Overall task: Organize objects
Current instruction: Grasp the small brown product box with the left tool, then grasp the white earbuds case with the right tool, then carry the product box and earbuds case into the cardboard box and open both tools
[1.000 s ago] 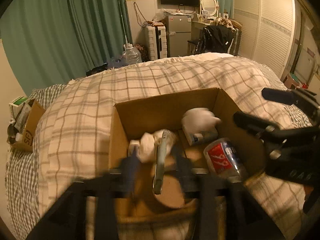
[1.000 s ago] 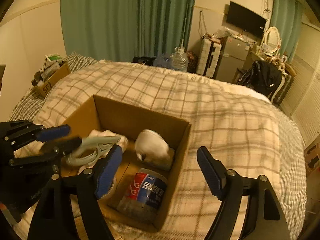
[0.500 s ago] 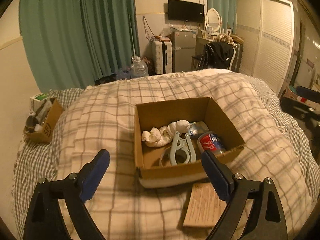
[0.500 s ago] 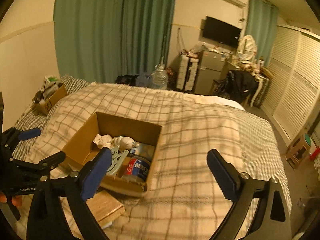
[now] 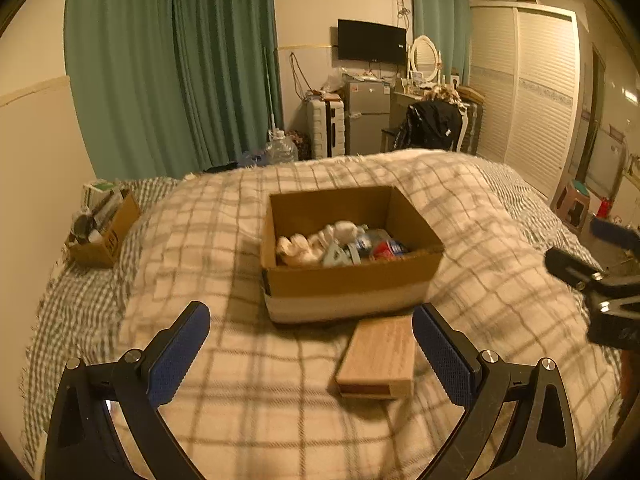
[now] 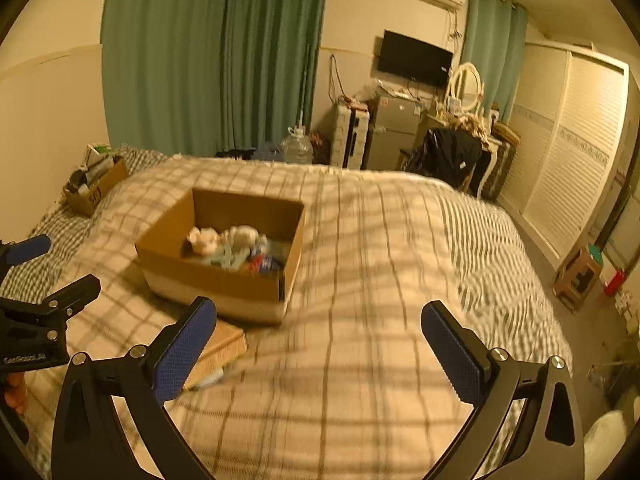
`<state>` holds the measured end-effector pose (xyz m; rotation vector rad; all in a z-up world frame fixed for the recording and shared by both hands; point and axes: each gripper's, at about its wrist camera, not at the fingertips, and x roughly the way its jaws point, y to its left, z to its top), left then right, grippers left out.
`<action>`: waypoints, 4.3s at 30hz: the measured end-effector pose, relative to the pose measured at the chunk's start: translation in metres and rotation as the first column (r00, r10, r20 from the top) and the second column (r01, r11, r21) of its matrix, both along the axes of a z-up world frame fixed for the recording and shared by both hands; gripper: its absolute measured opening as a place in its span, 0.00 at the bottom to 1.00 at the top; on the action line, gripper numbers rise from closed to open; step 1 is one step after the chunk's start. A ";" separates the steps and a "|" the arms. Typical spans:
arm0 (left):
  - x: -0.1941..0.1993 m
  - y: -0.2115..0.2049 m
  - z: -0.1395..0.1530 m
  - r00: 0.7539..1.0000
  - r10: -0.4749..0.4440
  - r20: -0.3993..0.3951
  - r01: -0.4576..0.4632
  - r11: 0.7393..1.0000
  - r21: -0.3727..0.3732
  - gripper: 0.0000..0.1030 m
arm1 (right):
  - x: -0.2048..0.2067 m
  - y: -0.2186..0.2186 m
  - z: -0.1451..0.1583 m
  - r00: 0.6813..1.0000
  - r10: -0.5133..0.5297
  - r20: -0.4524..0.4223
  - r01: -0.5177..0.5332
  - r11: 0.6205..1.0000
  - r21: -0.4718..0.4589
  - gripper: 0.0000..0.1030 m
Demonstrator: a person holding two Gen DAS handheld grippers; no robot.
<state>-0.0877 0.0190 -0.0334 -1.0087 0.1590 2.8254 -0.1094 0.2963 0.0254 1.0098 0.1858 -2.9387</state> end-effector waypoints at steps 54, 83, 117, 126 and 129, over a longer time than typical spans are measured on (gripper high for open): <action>-0.003 -0.006 -0.088 0.980 0.027 0.195 -0.038 0.998 0.054 0.73 | -0.015 -0.006 -0.097 0.986 -0.003 0.169 0.006 1.000 -0.015 1.00; 0.009 -0.061 -0.086 0.976 0.172 0.131 -0.179 0.983 0.039 0.73 | -0.065 -0.126 -0.179 0.810 0.307 0.500 -0.382 0.923 0.051 0.60; 0.025 -0.023 -0.001 0.997 0.069 -0.015 -0.068 0.997 0.043 0.73 | 0.001 -0.075 -0.020 0.960 0.271 0.078 -0.273 0.962 0.023 0.51; -0.023 -0.009 0.053 0.997 0.028 -0.078 -0.024 0.998 0.055 0.73 | -0.040 -0.068 0.044 0.965 0.261 -0.014 -0.260 0.964 0.050 0.51; -0.040 -0.005 0.065 0.994 0.028 -0.106 -0.025 0.999 0.034 0.73 | -0.059 -0.064 0.061 0.967 0.253 -0.039 -0.251 0.967 0.043 0.51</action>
